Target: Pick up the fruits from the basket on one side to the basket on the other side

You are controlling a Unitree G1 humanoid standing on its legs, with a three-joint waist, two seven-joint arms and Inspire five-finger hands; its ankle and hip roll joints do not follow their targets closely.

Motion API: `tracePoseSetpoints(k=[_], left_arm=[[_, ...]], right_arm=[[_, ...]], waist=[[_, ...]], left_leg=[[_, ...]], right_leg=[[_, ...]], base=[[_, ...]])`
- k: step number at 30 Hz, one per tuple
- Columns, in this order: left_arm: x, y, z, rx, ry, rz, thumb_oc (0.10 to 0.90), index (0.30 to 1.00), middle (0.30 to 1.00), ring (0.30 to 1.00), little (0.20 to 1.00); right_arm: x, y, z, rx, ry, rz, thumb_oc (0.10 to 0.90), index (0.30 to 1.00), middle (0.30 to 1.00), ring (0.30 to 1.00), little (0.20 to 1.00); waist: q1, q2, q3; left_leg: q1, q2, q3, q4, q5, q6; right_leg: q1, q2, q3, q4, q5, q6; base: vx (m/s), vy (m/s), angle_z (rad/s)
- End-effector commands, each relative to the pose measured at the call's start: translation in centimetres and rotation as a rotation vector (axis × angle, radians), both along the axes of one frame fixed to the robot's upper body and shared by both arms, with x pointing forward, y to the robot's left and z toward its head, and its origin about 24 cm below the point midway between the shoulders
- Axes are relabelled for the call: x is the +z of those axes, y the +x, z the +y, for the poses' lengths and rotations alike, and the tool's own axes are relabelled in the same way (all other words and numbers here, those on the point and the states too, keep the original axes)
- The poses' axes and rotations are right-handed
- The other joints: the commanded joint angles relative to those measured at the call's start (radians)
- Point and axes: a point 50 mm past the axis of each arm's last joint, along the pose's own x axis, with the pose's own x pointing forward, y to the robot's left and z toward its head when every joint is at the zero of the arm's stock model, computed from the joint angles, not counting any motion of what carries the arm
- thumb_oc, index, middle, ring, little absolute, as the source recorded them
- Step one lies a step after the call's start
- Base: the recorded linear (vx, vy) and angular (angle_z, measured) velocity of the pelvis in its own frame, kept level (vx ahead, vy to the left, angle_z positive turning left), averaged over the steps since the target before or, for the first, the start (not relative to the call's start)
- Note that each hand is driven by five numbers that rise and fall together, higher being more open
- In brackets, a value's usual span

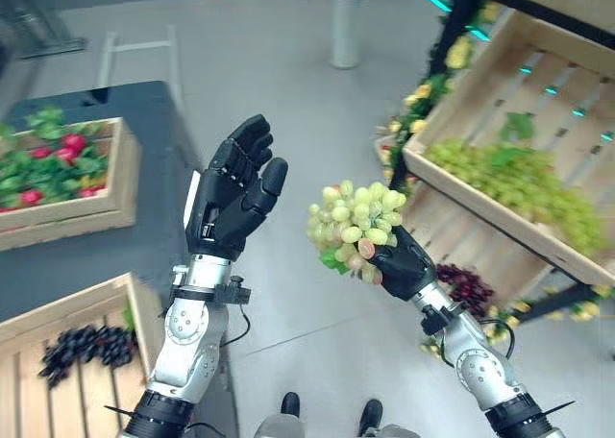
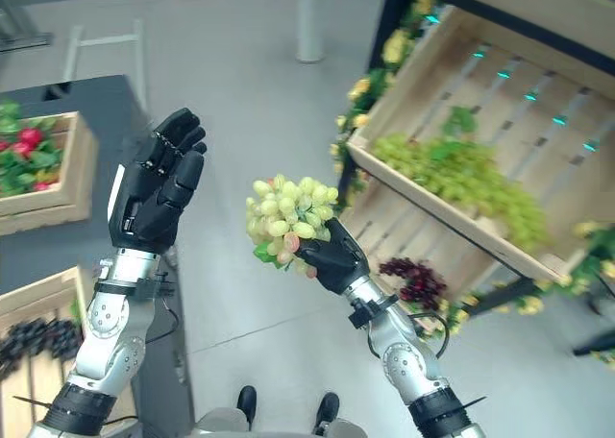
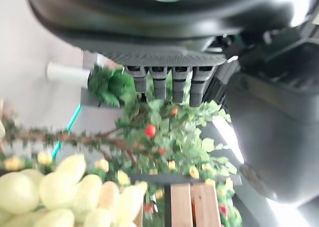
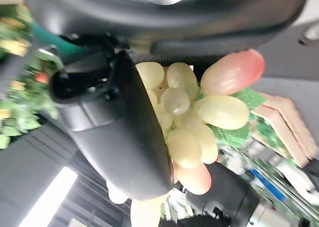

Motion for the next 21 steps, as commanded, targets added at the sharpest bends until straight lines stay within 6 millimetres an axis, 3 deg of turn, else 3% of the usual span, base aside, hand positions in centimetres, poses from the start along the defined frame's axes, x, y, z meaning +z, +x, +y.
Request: tracePoseSetpoints(k=[1,9,14,17,21], left_arm=[[3.7,0.3,-1.3,-0.066,-0.014,-0.209,0.8,0.9,0.9,0.9,0.9],[3.8,0.4,-2.2,-0.093,-0.044,-0.222,0.8,0.9,0.9,0.9,0.9],[4.0,0.0,-1.8,-0.076,-0.043,-0.243,0.8,0.9,0.9,0.9,0.9],[3.9,0.0,-1.8,-0.077,-0.033,-0.229,0.8,0.9,0.9,0.9,0.9],[4.1,0.0,-1.2,-0.077,-0.027,-0.227,0.8,0.9,0.9,0.9,0.9]], right_arm=[[5.6,0.1,1.1,0.033,0.114,-0.305,0.4,0.3,0.3,0.3,0.3],[5.7,-0.2,-0.3,0.055,0.062,-0.339,0.4,0.3,0.3,0.3,0.3],[7.4,-0.4,0.3,0.232,0.154,-0.361,0.4,0.3,0.3,0.3,0.3],[8.0,-0.7,0.5,0.271,0.191,-0.389,0.4,0.3,0.3,0.3,0.3],[10.7,-1.2,0.0,0.293,0.239,-0.51,0.4,0.3,0.3,0.3,0.3]], waist=[[-0.053,0.01,-0.113],[-0.107,0.007,-0.107],[-0.096,0.004,-0.103],[-0.099,0.013,-0.107],[-0.102,0.018,-0.117]], left_leg=[[-0.088,-0.049,-0.071,0.002,-0.017,0.016],[-0.109,0.006,-0.072,0.008,0.018,-0.023],[-0.102,0.006,-0.192,0.041,0.0,-0.028],[-0.077,0.011,-0.192,0.011,0.012,-0.031],[-0.051,-0.006,-0.202,0.002,-0.002,-0.02]], right_leg=[[0.128,-0.004,0.03,-0.136,0.033,-0.005],[0.097,0.062,0.074,-0.136,0.029,-0.048],[0.113,0.074,0.121,-0.136,0.024,-0.062],[0.127,0.078,0.125,-0.136,0.023,-0.062],[0.135,0.067,0.124,-0.136,0.024,-0.053]], base=[[-0.1,-0.275,-0.29],[-0.09,-0.21,-0.12],[-0.03,0.008,-0.14],[0.03,0.125,-0.39],[0.03,0.149,-0.13]])
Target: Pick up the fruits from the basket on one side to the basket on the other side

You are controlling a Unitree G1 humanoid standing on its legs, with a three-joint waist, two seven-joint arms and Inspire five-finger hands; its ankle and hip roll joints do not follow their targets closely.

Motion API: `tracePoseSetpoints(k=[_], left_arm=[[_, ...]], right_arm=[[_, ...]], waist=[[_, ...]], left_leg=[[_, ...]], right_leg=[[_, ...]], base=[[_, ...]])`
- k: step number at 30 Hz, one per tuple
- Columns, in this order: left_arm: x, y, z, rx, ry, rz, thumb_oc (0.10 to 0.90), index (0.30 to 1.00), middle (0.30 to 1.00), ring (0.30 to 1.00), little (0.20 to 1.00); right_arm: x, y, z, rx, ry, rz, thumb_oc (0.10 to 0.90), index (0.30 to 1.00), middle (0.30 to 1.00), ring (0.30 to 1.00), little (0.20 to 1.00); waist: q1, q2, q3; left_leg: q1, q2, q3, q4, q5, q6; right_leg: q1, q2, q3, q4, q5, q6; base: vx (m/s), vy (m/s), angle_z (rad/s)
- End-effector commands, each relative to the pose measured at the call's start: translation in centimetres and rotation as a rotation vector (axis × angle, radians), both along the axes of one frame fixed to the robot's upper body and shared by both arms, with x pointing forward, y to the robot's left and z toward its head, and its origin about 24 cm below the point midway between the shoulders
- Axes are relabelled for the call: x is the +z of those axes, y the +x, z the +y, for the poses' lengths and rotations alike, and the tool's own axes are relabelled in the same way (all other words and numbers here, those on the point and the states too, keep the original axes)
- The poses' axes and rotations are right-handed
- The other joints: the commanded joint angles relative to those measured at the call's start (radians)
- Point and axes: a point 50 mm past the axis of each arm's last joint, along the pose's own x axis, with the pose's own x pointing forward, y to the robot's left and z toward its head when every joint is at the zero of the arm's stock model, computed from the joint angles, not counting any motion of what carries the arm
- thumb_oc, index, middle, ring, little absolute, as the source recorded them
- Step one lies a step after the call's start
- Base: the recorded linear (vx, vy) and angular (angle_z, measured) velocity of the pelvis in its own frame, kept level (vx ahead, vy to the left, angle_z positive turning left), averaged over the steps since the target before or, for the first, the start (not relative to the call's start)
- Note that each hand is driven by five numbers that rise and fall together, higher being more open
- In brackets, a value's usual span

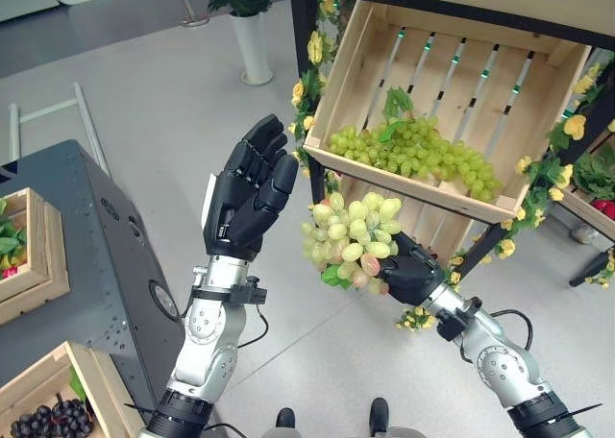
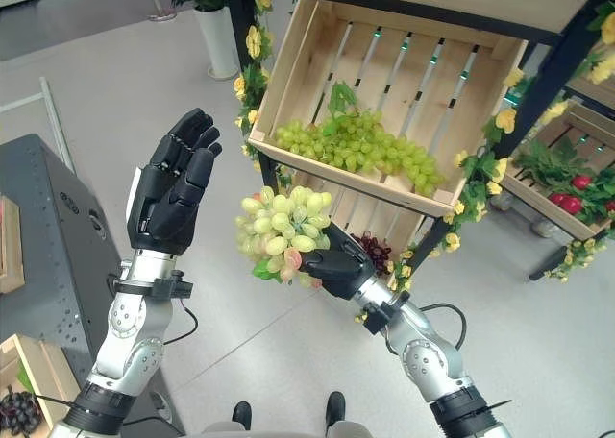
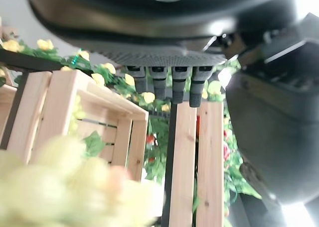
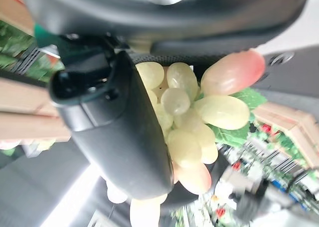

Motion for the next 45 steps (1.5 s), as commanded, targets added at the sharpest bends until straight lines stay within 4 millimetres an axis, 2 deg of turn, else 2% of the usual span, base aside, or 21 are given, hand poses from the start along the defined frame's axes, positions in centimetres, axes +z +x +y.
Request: tracePoseSetpoints(k=[1,3,7,8,14,18,21,25,27,28,29,31,32,35,39,42,45], left_arm=[[4.6,0.0,0.8,-0.012,0.028,-0.232,0.8,0.9,0.9,0.9,0.9],[4.7,0.2,0.7,-0.011,0.033,-0.226,0.8,0.9,0.9,0.9,0.9],[4.8,0.5,0.6,-0.008,0.027,-0.213,0.8,0.9,0.9,0.9,0.9],[4.9,0.6,0.7,-0.005,0.02,-0.209,0.8,0.9,0.9,0.9,0.9],[5.0,1.0,0.9,0.036,0.019,-0.202,0.8,0.9,0.9,0.9,0.9],[4.2,1.3,1.7,0.115,0.068,-0.159,0.8,0.9,0.9,0.9,0.9],[3.6,1.4,2.5,0.141,0.103,-0.133,0.8,0.9,0.9,0.9,0.9],[3.1,1.6,3.2,0.165,0.125,-0.092,0.8,0.9,0.9,0.9,0.9],[2.9,1.6,3.6,0.163,0.129,-0.079,0.8,0.9,0.9,0.9,0.9],[2.9,1.6,3.6,0.162,0.13,-0.079,0.8,0.9,0.9,0.9,0.9],[2.7,1.5,3.8,0.16,0.129,-0.072,0.8,0.9,0.9,0.9,0.9],[2.6,1.5,3.9,0.16,0.131,-0.069,0.8,0.9,0.9,0.9,0.9],[2.5,1.5,3.9,0.161,0.131,-0.062,0.8,0.9,0.9,0.9,0.9],[2.4,1.6,4.0,0.163,0.137,-0.056,0.8,0.9,0.9,0.9,0.9],[2.4,1.7,3.9,0.163,0.136,-0.054,0.8,0.9,0.9,0.9,0.9],[2.3,1.7,3.9,0.167,0.14,-0.043,0.8,0.9,0.9,0.9,0.9],[2.1,1.7,4.0,0.165,0.156,-0.026,0.8,0.9,0.9,0.9,0.9]], right_arm=[[9.0,-0.1,1.1,0.111,0.356,-0.409,0.4,0.3,0.3,0.3,0.3],[10.6,0.2,0.8,0.081,0.372,-0.481,0.4,0.3,0.3,0.3,0.3],[12.3,1.0,0.1,0.009,0.404,-0.515,0.4,0.3,0.3,0.3,0.3],[13.2,1.6,-0.4,-0.046,0.4,-0.54,0.4,0.3,0.3,0.3,0.3],[14.7,3.3,-2.0,-0.248,0.328,-0.558,0.4,0.3,0.3,0.3,0.3],[16.6,4.8,-4.3,-0.45,0.306,-0.601,0.4,0.3,0.3,0.3,0.3],[17.0,5.9,-5.3,-0.54,0.237,-0.598,0.4,0.3,0.3,0.3,0.3],[16.7,7.4,-7.5,-0.713,0.101,-0.523,0.4,0.3,0.3,0.3,0.3],[16.3,8.3,-9.3,-0.815,0.002,-0.469,0.4,0.3,0.3,0.3,0.3],[16.3,8.4,-9.5,-0.83,-0.011,-0.46,0.4,0.3,0.3,0.3,0.3],[15.9,8.9,-11.0,-0.904,-0.087,-0.424,0.4,0.3,0.3,0.3,0.3],[15.6,9.3,-12.2,-0.955,-0.132,-0.391,0.4,0.3,0.3,0.3,0.3],[15.3,9.6,-13.5,-1.013,-0.165,-0.351,0.4,0.3,0.3,0.3,0.3],[14.9,9.9,-15.3,-1.096,-0.185,-0.28,0.4,0.3,0.3,0.3,0.3],[13.4,10.2,-17.4,-1.218,-0.235,-0.166,0.4,0.3,0.3,0.3,0.3],[12.0,9.9,-19.1,-1.36,-0.262,-0.082,0.4,0.3,0.3,0.3,0.3],[11.6,9.3,-20.6,-1.489,-0.271,-0.046,0.4,0.3,0.3,0.3,0.3]], waist=[[0.011,-0.082,-0.11],[0.014,-0.083,-0.114],[0.018,-0.083,-0.12],[0.021,-0.083,-0.125],[0.028,-0.088,-0.133],[0.036,-0.093,-0.137],[0.044,-0.096,-0.136],[0.053,-0.099,-0.137],[0.059,-0.102,-0.137],[0.06,-0.102,-0.136],[0.064,-0.103,-0.135],[0.067,-0.104,-0.133],[0.071,-0.105,-0.132],[0.077,-0.107,-0.127],[0.087,-0.108,-0.119],[0.097,-0.107,-0.111],[0.105,-0.105,-0.103]], left_leg=[[-0.075,-0.059,-0.052,-0.002,0.012,0.04],[-0.063,-0.065,-0.052,-0.002,0.0,0.043],[-0.051,-0.068,-0.049,-0.002,-0.01,0.045],[-0.047,-0.068,-0.05,-0.002,-0.017,0.048],[-0.05,-0.068,-0.05,-0.002,-0.02,0.051],[-0.048,-0.065,-0.049,-0.002,-0.026,0.051],[-0.043,-0.063,-0.051,-0.002,-0.028,0.052],[-0.042,-0.062,-0.056,-0.002,-0.03,0.052],[-0.043,-0.062,-0.06,-0.002,-0.03,0.05],[-0.043,-0.063,-0.06,-0.002,-0.03,0.049],[-0.043,-0.062,-0.062,-0.002,-0.028,0.048],[-0.042,-0.061,-0.063,-0.002,-0.028,0.047],[-0.038,-0.06,-0.065,-0.002,-0.034,0.045],[-0.043,-0.061,-0.071,-0.002,-0.025,0.043],[-0.04,-0.059,-0.08,-0.002,-0.028,0.04],[-0.04,-0.061,-0.085,-0.002,-0.026,0.039],[-0.04,-0.064,-0.09,-0.002,-0.025,0.039]], right_leg=[[0.086,-0.02,0.007,0.003,-0.085,-0.013],[0.092,-0.03,0.005,0.003,-0.084,-0.007],[0.098,-0.04,0.005,0.003,-0.085,-0.002],[0.101,-0.044,0.003,0.003,-0.085,0.0],[0.094,-0.056,-0.001,0.003,-0.077,0.007],[0.092,-0.06,-0.003,0.003,-0.077,0.01],[0.096,-0.062,-0.006,0.003,-0.078,0.008],[0.097,-0.063,-0.013,0.003,-0.076,0.009],[0.097,-0.066,-0.021,0.003,-0.074,0.01],[0.097,-0.066,-0.021,0.003,-0.074,0.01],[0.098,-0.067,-0.027,0.003,-0.071,0.012],[0.099,-0.068,-0.03,0.003,-0.07,0.012],[0.104,-0.068,-0.036,0.003,-0.075,0.014],[0.101,-0.069,-0.044,0.003,-0.067,0.014],[0.105,-0.07,-0.056,0.003,-0.07,0.015],[0.108,-0.071,-0.065,0.003,-0.067,0.016],[0.108,-0.073,-0.073,0.003,-0.065,0.017]], base=[[0.04,0.096,0.01],[0.05,0.105,-0.01],[0.06,0.07,0.0],[0.06,0.051,0.0],[0.04,0.038,0.0],[0.04,0.018,-0.01],[0.05,0.009,0.01],[0.05,0.004,0.01],[0.05,-0.004,0.01],[0.06,-0.011,0.02],[0.05,-0.014,0.02],[0.07,-0.02,0.03],[0.04,-0.021,0.02],[0.04,-0.022,0.02],[0.05,-0.029,0.02],[0.05,-0.035,0.17],[0.06,-0.043,0.15]])
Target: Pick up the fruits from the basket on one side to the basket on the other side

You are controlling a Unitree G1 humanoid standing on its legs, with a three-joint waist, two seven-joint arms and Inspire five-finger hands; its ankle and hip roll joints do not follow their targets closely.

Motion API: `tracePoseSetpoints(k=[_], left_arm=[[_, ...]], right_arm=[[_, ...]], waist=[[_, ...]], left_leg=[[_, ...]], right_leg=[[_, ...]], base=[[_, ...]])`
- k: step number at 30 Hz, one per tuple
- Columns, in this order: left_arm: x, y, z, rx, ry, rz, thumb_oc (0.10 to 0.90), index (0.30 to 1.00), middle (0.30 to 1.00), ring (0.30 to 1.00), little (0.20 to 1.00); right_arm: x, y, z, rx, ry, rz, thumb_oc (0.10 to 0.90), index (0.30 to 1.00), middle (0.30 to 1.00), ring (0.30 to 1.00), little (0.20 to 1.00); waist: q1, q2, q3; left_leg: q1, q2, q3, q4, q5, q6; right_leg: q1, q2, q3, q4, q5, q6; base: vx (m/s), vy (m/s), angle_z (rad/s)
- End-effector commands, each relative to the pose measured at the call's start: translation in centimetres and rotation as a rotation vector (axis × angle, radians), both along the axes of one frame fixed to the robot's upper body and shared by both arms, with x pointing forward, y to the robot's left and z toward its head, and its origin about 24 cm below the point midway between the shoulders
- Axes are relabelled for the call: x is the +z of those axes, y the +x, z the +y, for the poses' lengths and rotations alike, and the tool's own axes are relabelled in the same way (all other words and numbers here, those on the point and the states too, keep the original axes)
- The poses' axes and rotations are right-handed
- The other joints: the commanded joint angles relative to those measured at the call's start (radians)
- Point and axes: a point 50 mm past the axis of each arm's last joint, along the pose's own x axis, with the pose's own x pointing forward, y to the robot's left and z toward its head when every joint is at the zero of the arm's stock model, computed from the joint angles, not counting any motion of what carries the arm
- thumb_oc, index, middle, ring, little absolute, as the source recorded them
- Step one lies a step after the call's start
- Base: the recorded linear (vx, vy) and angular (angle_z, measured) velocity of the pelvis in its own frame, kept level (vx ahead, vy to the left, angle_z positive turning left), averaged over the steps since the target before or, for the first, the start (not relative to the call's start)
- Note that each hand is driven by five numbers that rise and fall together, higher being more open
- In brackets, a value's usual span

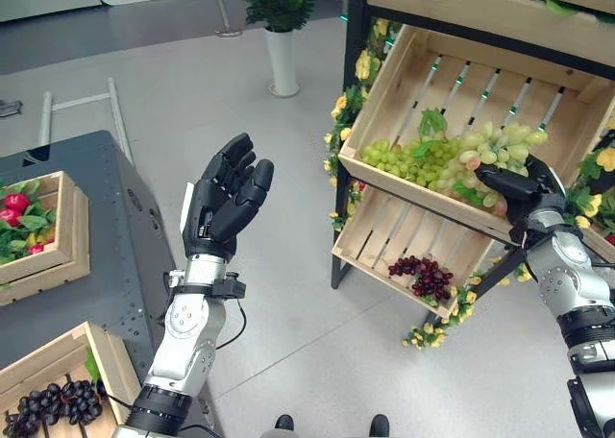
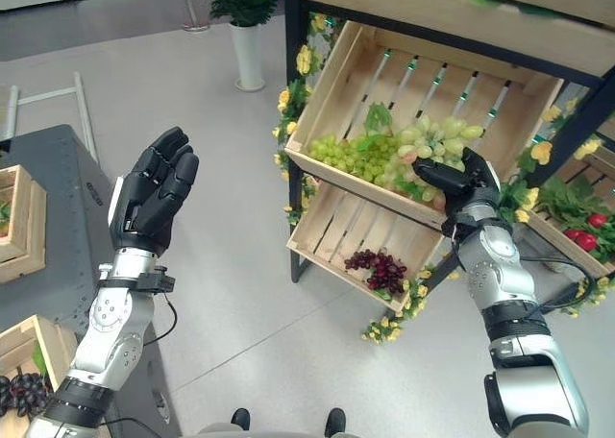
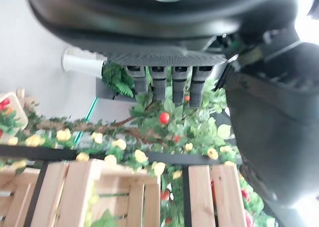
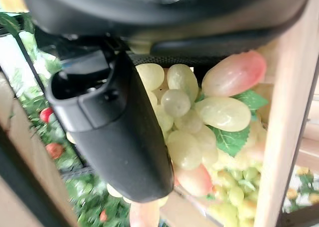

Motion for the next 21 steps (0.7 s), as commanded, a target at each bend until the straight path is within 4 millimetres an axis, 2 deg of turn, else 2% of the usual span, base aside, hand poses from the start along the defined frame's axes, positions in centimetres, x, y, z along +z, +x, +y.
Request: tracePoseSetpoints(k=[1,6,10,11,15,16,17,18,19,21], left_arm=[[3.4,0.6,0.3,-0.031,0.096,-0.155,0.8,0.9,0.9,0.9,0.9],[3.1,0.3,0.7,-0.042,0.108,-0.138,0.8,0.9,0.9,0.9,0.9],[3.1,0.2,0.7,-0.053,0.107,-0.135,0.8,0.9,0.9,0.9,0.9],[3.1,0.3,0.7,-0.057,0.108,-0.134,0.8,0.9,0.9,0.9,0.9],[3.2,0.2,0.6,-0.072,0.113,-0.136,0.8,0.9,0.9,0.9,0.9],[3.2,0.2,0.7,-0.072,0.112,-0.135,0.8,0.9,0.9,0.9,0.9],[3.2,0.2,0.7,-0.072,0.111,-0.135,0.8,0.9,0.9,0.9,0.9],[3.1,0.1,0.7,-0.075,0.112,-0.133,0.8,0.9,0.9,0.9,0.9],[3.1,0.0,0.7,-0.08,0.112,-0.132,0.8,0.9,0.9,0.9,0.9],[3.1,-0.1,0.4,-0.084,0.114,-0.133,0.8,0.9,0.9,0.9,0.9]], right_arm=[[8.0,-0.4,-4.1,-0.303,-0.065,-0.294,0.4,0.3,0.3,0.3,0.3],[8.2,-1.5,-5.9,-0.43,-0.006,-0.341,0.4,0.3,0.3,0.3,0.3],[8.9,-1.7,-5.9,-0.442,-0.004,-0.377,0.4,0.3,0.3,0.3,0.3],[9.4,-1.7,-5.8,-0.436,-0.031,-0.376,0.4,0.3,0.3,0.3,0.3],[11.2,-1.1,-5.1,-0.388,-0.362,-0.273,0.4,0.3,0.3,0.3,0.3],[11.5,-1.0,-5.0,-0.368,-0.419,-0.248,0.461,0.392,0.392,0.392,0.392],[11.5,-0.9,-4.9,-0.361,-0.45,-0.232,0.74,0.811,0.811,0.811,0.811],[11.8,-0.8,-4.7,-0.351,-0.587,-0.197,0.8,0.9,0.9,0.9,0.9],[12.1,-0.6,-4.4,-0.313,-0.724,-0.159,0.8,0.9,0.9,0.9,0.9],[12.6,-0.2,-3.7,-0.268,-0.828,-0.135,0.8,0.9,0.9,0.9,0.9]], waist=[[-0.006,-0.05,-0.073],[0.005,-0.043,-0.06],[0.007,-0.039,-0.051],[0.007,-0.038,-0.047],[0.008,-0.049,-0.047],[0.007,-0.052,-0.048],[0.007,-0.053,-0.048],[0.006,-0.058,-0.049],[0.007,-0.062,-0.05],[0.006,-0.066,-0.05]], left_leg=[[-0.055,-0.047,-0.05,0.001,-0.026,0.028],[-0.067,-0.049,-0.06,0.001,-0.021,0.024],[-0.075,-0.05,-0.066,0.001,-0.017,0.022],[-0.078,-0.049,-0.068,0.001,-0.016,0.02],[-0.086,-0.05,-0.071,0.001,-0.016,0.019],[-0.086,-0.049,-0.07,0.001,-0.015,0.019],[-0.085,-0.049,-0.069,0.001,-0.015,0.019],[-0.084,-0.049,-0.07,0.001,-0.016,0.02],[-0.082,-0.049,-0.069,0.001,-0.015,0.021],[-0.079,-0.05,-0.068,0.001,-0.015,0.023]], right_leg=[[0.071,-0.051,-0.036,0.007,-0.057,0.008],[0.065,-0.055,-0.05,0.007,-0.053,0.013],[0.058,-0.057,-0.056,0.007,-0.05,0.015],[0.056,-0.057,-0.056,0.007,-0.05,0.015],[0.048,-0.057,-0.058,0.007,-0.051,0.019],[0.048,-0.057,-0.058,0.007,-0.052,0.019],[0.048,-0.057,-0.058,0.007,-0.052,0.019],[0.048,-0.057,-0.058,0.007,-0.051,0.02],[0.049,-0.057,-0.058,0.007,-0.05,0.02],[0.05,-0.056,-0.054,0.007,-0.05,0.019]], base=[[0.07,-0.057,0.23],[0.03,-0.032,0.08],[0.02,-0.024,0.05],[0.0,-0.024,0.11],[0.0,-0.012,0.03],[0.0,0.0,0.0],[0.0,0.0,0.0],[0.0,0.0,0.0],[0.0,0.0,0.0],[0.0,0.0,0.0]])
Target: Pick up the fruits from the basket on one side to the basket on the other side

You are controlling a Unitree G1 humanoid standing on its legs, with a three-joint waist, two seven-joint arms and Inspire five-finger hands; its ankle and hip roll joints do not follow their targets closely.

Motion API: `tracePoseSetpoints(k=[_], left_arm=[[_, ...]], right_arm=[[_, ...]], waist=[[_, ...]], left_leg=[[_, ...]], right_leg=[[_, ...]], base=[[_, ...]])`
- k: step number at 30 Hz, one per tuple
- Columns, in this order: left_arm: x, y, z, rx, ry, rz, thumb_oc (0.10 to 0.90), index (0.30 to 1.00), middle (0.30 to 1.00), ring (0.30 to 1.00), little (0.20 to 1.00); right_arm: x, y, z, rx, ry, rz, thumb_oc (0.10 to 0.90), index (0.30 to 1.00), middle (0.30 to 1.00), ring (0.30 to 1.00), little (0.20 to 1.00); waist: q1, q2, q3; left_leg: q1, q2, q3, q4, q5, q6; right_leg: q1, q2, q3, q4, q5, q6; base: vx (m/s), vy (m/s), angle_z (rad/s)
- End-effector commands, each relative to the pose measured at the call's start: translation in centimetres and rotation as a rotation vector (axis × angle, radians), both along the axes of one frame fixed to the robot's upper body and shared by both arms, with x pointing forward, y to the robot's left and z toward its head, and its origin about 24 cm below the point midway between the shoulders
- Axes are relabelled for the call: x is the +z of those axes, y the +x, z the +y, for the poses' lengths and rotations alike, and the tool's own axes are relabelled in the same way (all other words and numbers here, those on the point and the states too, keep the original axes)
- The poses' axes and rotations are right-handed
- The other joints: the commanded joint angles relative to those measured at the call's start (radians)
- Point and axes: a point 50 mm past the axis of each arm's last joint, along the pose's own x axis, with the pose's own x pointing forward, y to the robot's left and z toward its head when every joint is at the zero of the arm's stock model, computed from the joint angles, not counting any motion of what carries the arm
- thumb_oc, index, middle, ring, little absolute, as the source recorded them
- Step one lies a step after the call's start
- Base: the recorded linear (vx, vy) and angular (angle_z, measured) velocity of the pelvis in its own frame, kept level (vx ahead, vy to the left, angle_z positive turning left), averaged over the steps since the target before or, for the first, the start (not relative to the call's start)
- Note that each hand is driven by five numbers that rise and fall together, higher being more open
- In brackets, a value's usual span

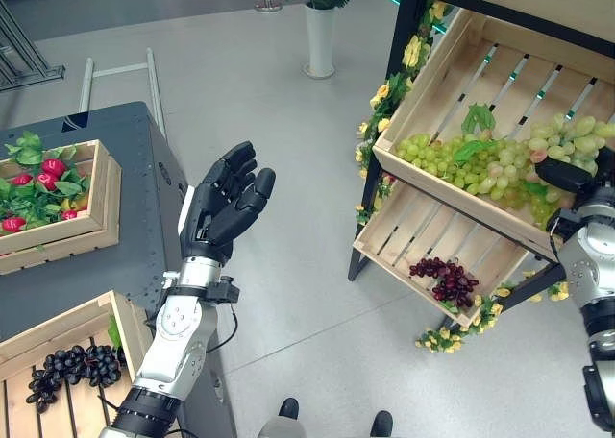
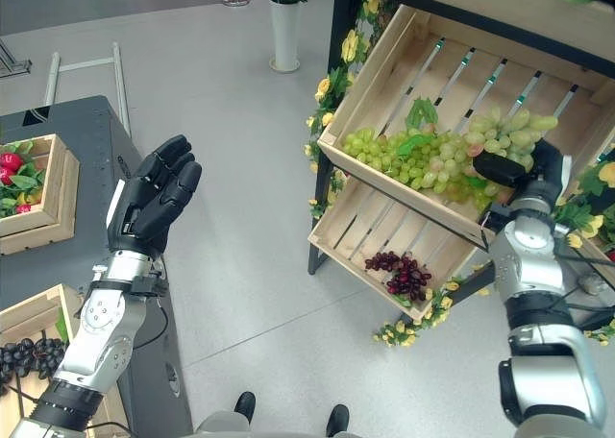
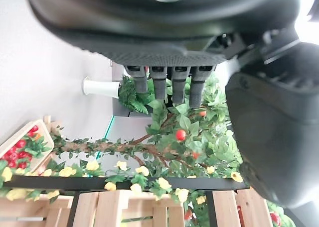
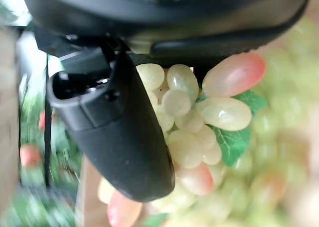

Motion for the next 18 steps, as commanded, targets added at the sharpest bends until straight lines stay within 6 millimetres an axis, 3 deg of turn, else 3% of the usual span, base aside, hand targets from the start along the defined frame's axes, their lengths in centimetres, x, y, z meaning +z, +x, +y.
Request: tracePoseSetpoints(k=[1,5,12,18], left_arm=[[3.4,0.1,-0.3,-0.055,0.056,-0.168,0.8,0.9,0.9,0.9,0.9],[3.4,0.0,-0.3,-0.062,0.05,-0.166,0.8,0.9,0.9,0.9,0.9],[3.4,-0.3,-0.4,-0.064,0.046,-0.176,0.8,0.9,0.9,0.9,0.9],[3.3,-0.3,-0.6,-0.066,0.038,-0.176,0.8,0.9,0.9,0.9,0.9]], right_arm=[[8.5,0.6,0.9,0.07,-0.336,-0.133,0.8,0.9,0.9,0.9,0.9],[9.0,1.0,1.7,0.125,-0.63,0.018,0.8,0.9,0.9,0.9,0.9],[10.1,1.4,3.7,0.228,-0.97,0.176,0.8,0.9,0.9,0.9,0.9],[12.0,1.3,4.3,0.28,-0.994,0.162,0.8,0.9,0.9,0.9,0.9]], waist=[[-0.023,-0.06,-0.089],[-0.019,-0.071,-0.086],[-0.022,-0.099,-0.09],[-0.03,-0.117,-0.094]], left_leg=[[-0.051,-0.042,-0.029,0.001,-0.017,0.027],[-0.042,-0.042,-0.025,0.001,-0.018,0.031],[-0.046,-0.041,-0.02,0.001,-0.02,0.035],[-0.041,-0.043,-0.017,0.001,-0.022,0.038]], right_leg=[[0.056,-0.047,-0.014,0.003,-0.038,0.011],[0.063,-0.048,-0.014,0.003,-0.037,0.014],[0.059,-0.042,-0.01,0.003,-0.033,0.018],[0.06,-0.04,-0.004,0.003,-0.029,0.021]], base=[[0.0,0.0,0.0],[0.0,0.0,0.0],[-0.01,0.005,0.0],[-0.02,0.029,-0.01]])
